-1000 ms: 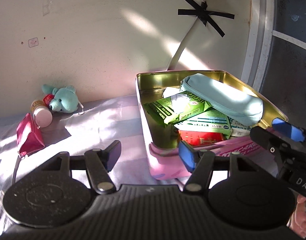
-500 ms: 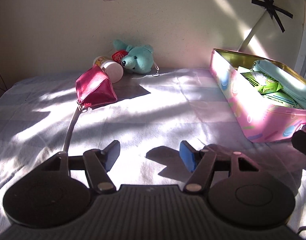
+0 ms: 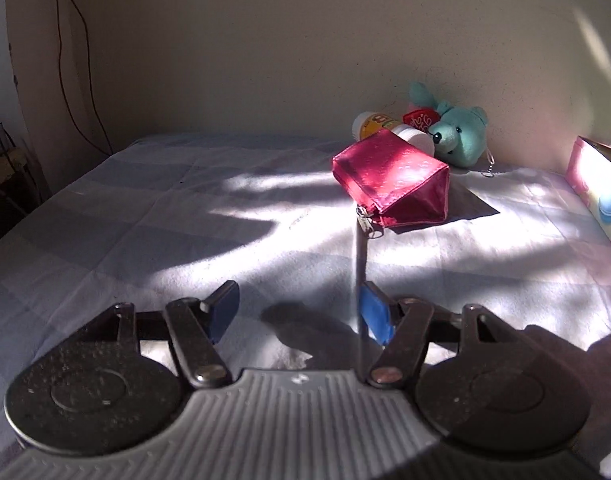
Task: Organize objects
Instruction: 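Reach the right gripper to the pink zip purse and grasp it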
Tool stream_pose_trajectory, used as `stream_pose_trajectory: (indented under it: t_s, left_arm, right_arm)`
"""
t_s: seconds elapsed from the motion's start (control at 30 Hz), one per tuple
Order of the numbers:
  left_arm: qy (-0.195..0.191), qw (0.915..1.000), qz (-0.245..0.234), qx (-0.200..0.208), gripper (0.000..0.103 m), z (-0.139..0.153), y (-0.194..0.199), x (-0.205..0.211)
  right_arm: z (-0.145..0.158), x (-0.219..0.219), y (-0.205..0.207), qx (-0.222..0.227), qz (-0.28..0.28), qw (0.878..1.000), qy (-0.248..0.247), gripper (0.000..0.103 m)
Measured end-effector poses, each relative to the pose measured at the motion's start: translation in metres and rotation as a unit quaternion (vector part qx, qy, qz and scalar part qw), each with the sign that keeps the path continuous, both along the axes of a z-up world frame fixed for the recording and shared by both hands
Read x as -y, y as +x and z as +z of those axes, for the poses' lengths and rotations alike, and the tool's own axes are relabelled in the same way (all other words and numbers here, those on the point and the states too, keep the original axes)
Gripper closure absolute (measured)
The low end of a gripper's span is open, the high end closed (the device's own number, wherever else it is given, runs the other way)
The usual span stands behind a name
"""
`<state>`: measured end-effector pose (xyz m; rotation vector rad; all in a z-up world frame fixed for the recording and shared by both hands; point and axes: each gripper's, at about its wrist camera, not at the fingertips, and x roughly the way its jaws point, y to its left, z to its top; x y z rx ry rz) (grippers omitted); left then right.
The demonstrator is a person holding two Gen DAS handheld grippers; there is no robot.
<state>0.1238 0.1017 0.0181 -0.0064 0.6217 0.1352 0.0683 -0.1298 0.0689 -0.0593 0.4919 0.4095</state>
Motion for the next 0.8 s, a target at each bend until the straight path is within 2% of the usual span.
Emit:
stream_pose_trajectory:
  t_s: [0.07, 0.13, 0.2, 0.27, 0.33, 0.4, 0.57, 0.6, 0.63, 0.8]
  left_arm:
    - [-0.052, 0.9982, 0.026, -0.009, 0.035, -0.003, 0.005, -0.021]
    - [-0.074, 0.9968, 0.030, 0.012, 0.034, 0.002, 0.000, -0.029]
    - [-0.068, 0.9970, 0.035, 0.012, 0.031, 0.002, -0.001, -0.030]
    - [-0.077, 0.9966, 0.030, 0.004, 0.031, 0.001, 0.001, -0.030]
    - [-0.078, 0.9966, 0.027, 0.001, 0.031, 0.001, 0.001, -0.030]
    - [-0.082, 0.9964, 0.023, -0.001, 0.030, 0.001, 0.001, -0.030]
    - [-0.087, 0.9959, 0.021, -0.004, 0.030, 0.000, 0.004, -0.033]
    - [-0.087, 0.9960, 0.022, -0.004, 0.030, 0.000, 0.004, -0.032]
    - [-0.085, 0.9961, 0.021, -0.004, 0.030, 0.000, 0.004, -0.032]
    - [-0.078, 0.9967, 0.022, -0.004, 0.029, -0.001, 0.005, -0.031]
  right_arm:
    - [0.002, -0.017, 0.020, -0.006, 0.012, 1.000, 0.002, 0.036]
    - [0.003, -0.036, 0.043, -0.010, 0.021, 1.000, 0.001, 0.037]
    - [0.002, -0.054, 0.068, -0.011, 0.028, 0.999, -0.010, 0.041]
    - [-0.005, -0.076, 0.090, -0.010, 0.033, 0.998, -0.059, 0.043]
    - [-0.016, -0.094, 0.108, 0.001, 0.032, 0.993, -0.111, 0.054]
    - [-0.026, -0.104, 0.121, 0.004, 0.034, 0.990, -0.139, 0.061]
    - [-0.035, -0.114, 0.144, -0.004, 0.048, 0.988, -0.145, 0.073]
    - [-0.036, -0.114, 0.146, -0.007, 0.055, 0.988, -0.142, 0.087]
    - [-0.037, -0.114, 0.147, -0.012, 0.057, 0.989, -0.140, 0.091]
    - [-0.031, -0.101, 0.131, -0.010, 0.052, 0.990, -0.133, 0.093]
